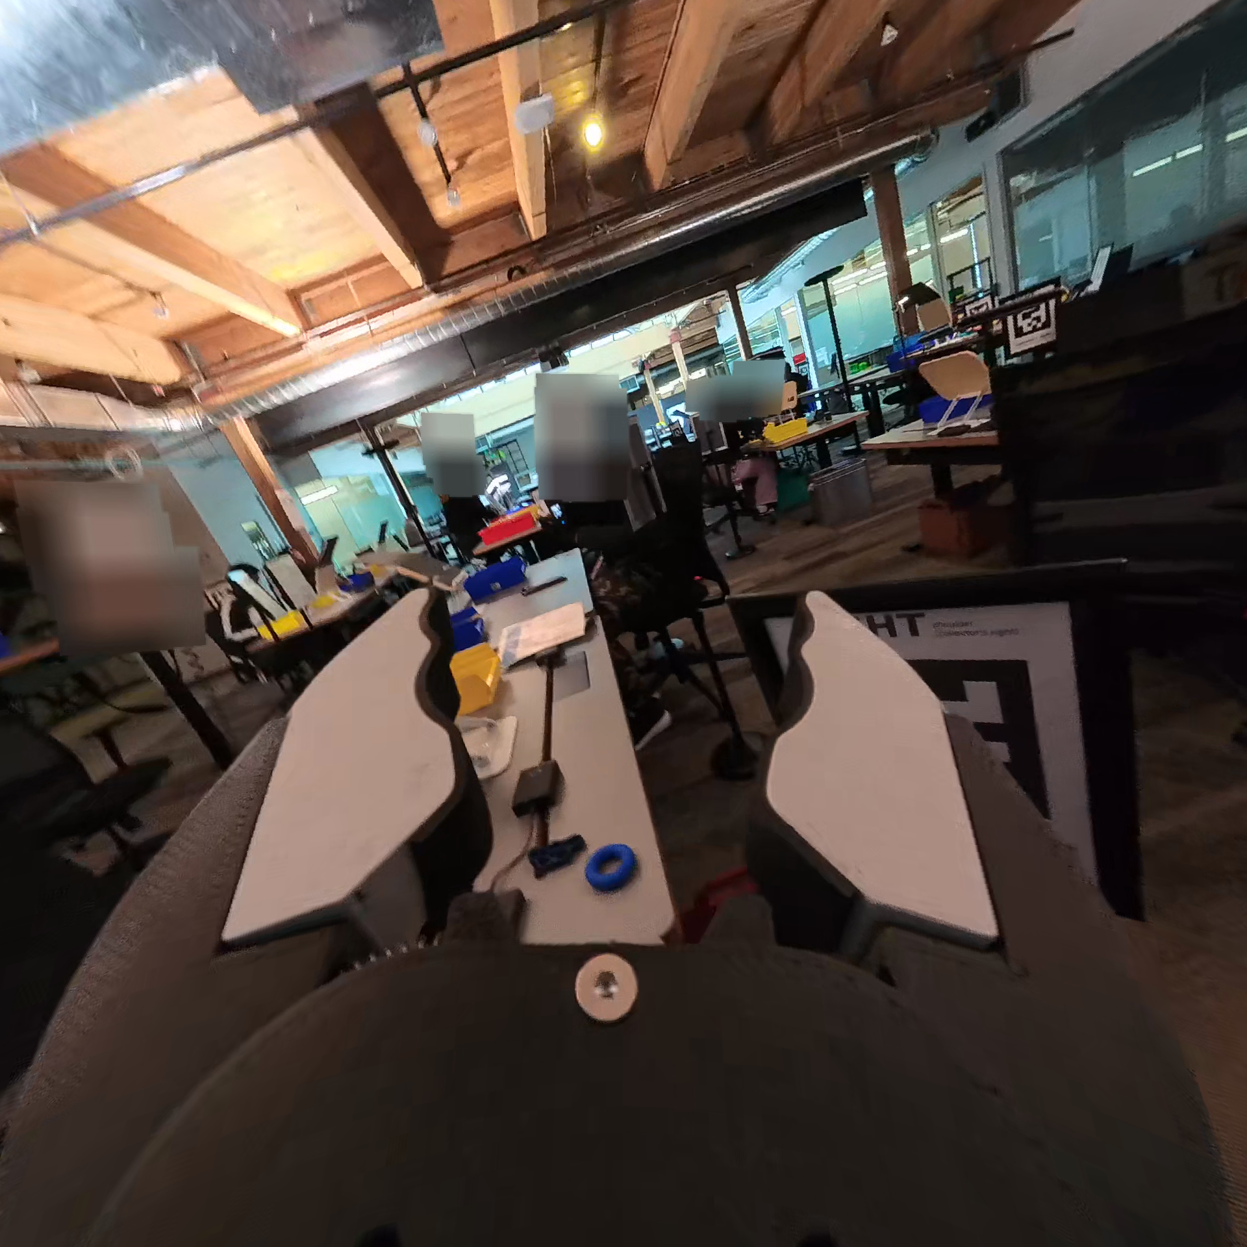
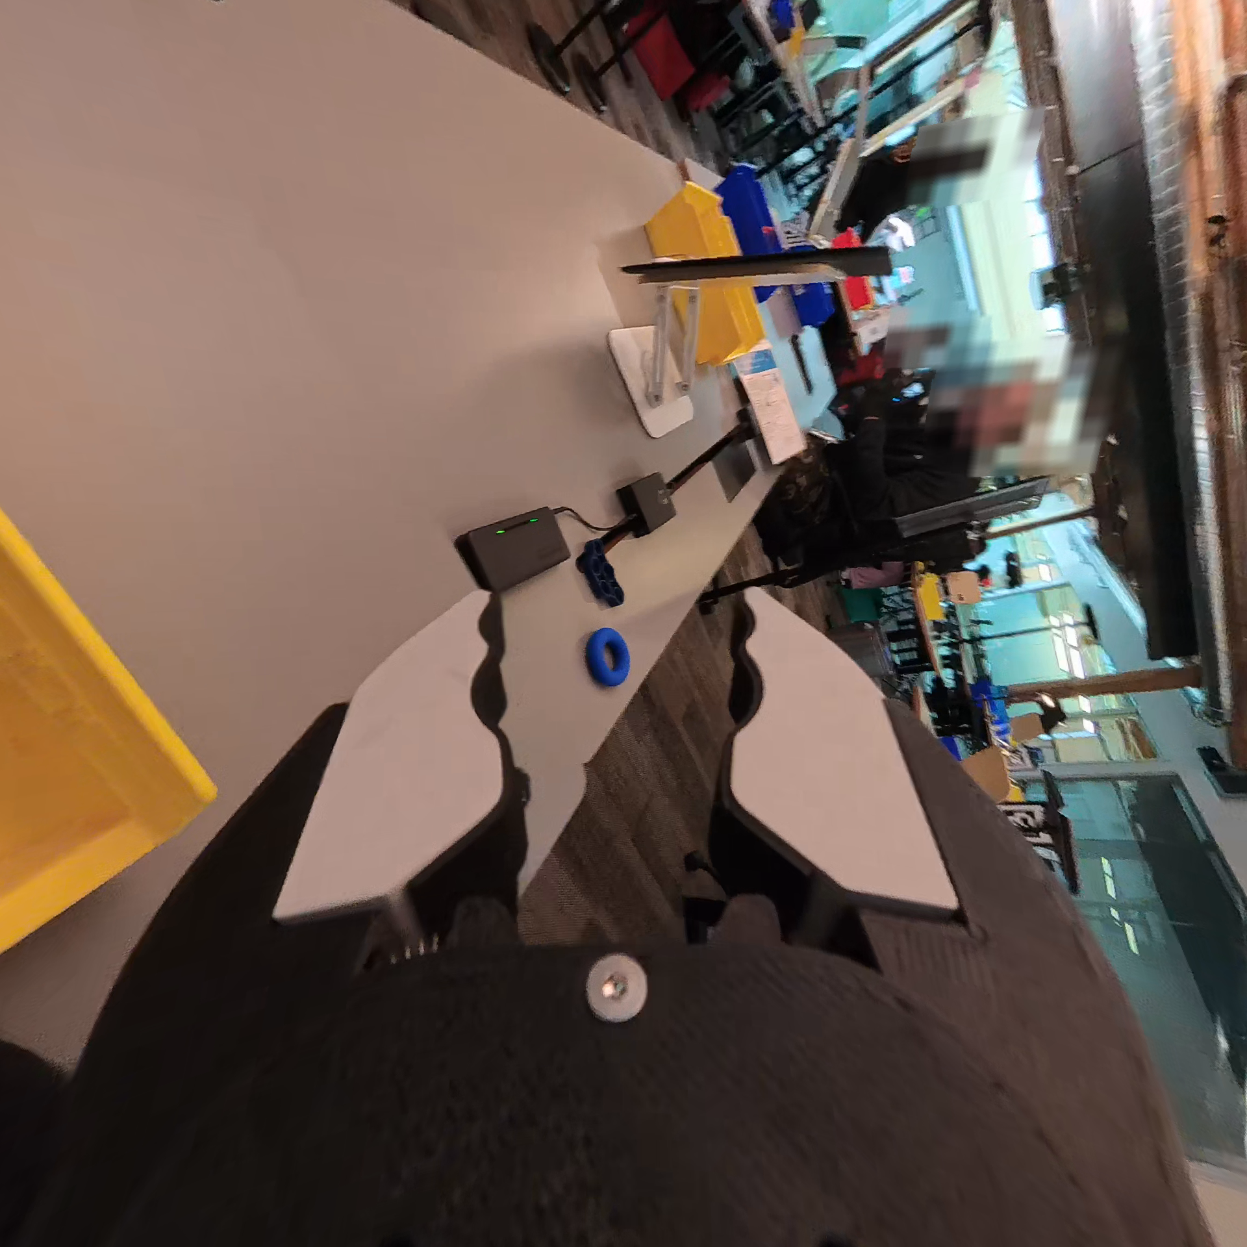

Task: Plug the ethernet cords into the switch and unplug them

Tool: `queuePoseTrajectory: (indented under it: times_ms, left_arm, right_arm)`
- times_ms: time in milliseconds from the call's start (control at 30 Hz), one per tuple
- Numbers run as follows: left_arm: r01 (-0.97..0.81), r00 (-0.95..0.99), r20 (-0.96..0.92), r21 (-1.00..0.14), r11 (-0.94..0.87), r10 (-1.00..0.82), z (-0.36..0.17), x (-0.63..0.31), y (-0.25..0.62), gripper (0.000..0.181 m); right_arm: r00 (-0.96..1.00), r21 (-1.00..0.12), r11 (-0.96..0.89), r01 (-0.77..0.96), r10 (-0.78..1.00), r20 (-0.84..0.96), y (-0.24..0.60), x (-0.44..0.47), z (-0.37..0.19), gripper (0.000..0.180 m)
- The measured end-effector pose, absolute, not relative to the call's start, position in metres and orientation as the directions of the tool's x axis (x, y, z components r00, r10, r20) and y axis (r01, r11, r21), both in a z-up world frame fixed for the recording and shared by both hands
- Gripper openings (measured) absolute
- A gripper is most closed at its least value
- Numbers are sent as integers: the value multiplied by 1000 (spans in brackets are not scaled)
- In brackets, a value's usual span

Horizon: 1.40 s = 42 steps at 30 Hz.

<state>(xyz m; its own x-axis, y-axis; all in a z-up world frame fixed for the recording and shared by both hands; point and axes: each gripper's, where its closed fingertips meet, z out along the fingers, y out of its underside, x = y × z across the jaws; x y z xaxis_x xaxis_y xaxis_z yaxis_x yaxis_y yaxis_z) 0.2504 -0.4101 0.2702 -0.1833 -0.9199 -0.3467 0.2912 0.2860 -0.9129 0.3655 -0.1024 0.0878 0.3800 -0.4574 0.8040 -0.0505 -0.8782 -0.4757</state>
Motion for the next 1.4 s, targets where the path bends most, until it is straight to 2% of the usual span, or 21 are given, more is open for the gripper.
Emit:
queuePoseTrajectory:
  times_ms: [167,333,400,500,567,633,700,800,933,1067,1200,1267,1300,1400]
  left_arm:
    - [196,-127,-256,-954,229,-958,231,185,-341,96]
    - [-82,86,-227,-972,221,-970,139,54,-214,94]
    - [-174,196,-201,-970,168,-960,101,-7,-166,93]
    - [-190,331,-161,-977,102,-930,72,-84,-122,90]
    - [-145,397,-133,-986,81,-908,77,-120,-104,89]
    - [-94,441,-116,-992,82,-890,95,-144,-88,88]
    - [-94,463,-127,-991,94,-877,113,-157,-73,88]
    - [-116,469,-182,-983,144,-864,141,-163,-58,89]
    - [-44,436,-141,-990,136,-889,165,-160,-39,89]
    - [-40,437,-103,-995,95,-894,154,-162,-13,92]
    - [-84,449,-50,-996,14,-892,125,-161,12,91]
    - [-129,480,-50,-992,-15,-876,109,-160,25,91]
    - [-143,486,-52,-990,-20,-872,103,-159,29,91]
    - [-142,474,-32,-989,-41,-880,96,-151,30,91]
  right_arm:
    - [596,-549,-835,-31,-457,660,-90,364,55,87]
    - [813,-691,-717,91,-347,467,-84,345,40,82]
    - [893,-770,-609,189,-219,392,-80,314,46,76]
    - [935,-857,-376,352,103,339,-83,234,56,61]
    - [901,-893,-245,377,322,292,-89,170,53,55]
    - [838,-908,-236,347,512,188,-94,105,35,55]
    - [731,-893,-273,359,677,86,-101,40,6,55]
    - [596,-847,-297,440,802,28,-103,-39,-43,56]
    - [497,-758,-311,574,867,20,-90,-104,-108,54]
    - [503,-652,-390,650,864,-16,-78,-109,-143,53]
    - [501,-549,-451,704,863,-66,-84,-98,-157,39]
    - [511,-541,-446,713,859,-34,-80,-96,-157,27]
    - [500,-529,-440,726,865,-34,-81,-95,-158,13]
    - [478,-531,-440,724,875,-73,-86,-99,-157,12]
